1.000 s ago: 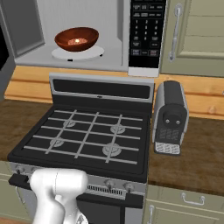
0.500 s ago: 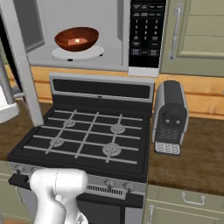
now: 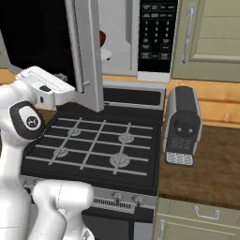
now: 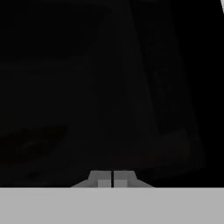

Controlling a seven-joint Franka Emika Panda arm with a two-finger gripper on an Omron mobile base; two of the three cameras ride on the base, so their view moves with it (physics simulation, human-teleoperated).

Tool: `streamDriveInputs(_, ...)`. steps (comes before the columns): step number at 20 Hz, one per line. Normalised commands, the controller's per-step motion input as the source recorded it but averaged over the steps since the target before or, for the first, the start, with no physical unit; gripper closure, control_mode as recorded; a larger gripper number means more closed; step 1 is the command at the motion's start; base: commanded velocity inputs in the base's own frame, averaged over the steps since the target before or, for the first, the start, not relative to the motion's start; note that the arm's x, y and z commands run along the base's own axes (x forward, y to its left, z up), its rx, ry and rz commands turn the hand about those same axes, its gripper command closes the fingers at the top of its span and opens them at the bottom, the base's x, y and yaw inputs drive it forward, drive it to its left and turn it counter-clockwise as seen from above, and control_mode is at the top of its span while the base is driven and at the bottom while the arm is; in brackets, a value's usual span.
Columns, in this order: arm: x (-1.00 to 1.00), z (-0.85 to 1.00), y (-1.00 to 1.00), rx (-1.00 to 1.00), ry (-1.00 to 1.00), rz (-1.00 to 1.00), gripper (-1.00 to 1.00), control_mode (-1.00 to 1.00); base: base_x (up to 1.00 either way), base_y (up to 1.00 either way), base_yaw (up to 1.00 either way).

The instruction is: Open the microwave, place the bowl with waffle inside the microwave, then close the microwave door and turn it on.

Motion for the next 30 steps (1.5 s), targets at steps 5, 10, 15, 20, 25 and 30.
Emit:
streamDriveInputs(5,0.76,0.55,0.15,0.08,0.18,0.33,1.00,-1.00,0.00,0.00,0.00)
streamDriveInputs(10,0.62,0.78,0.20,0.05,0.34,0.25,1.00,-1.00,0.00,0.00,0.00)
streamDriveInputs(15,0.98,-0.03,0.03,0.05,0.49,0.17,1.00,-1.00,0.00,0.00,0.00)
streamDriveInputs(20,0.79,-0.96,0.00,0.00,-0.10,0.14,1.00,-1.00,0.00,0.00,0.00)
streamDriveInputs(25,0.68,-0.83,0.01,0.00,-0.28,0.08,1.00,-1.00,0.00,0.00,0.00)
streamDriveInputs(30,0.70,-0.40,0.00,0.08,-0.04,0.02,1.00,-1.00,0.00,0.00,0.00)
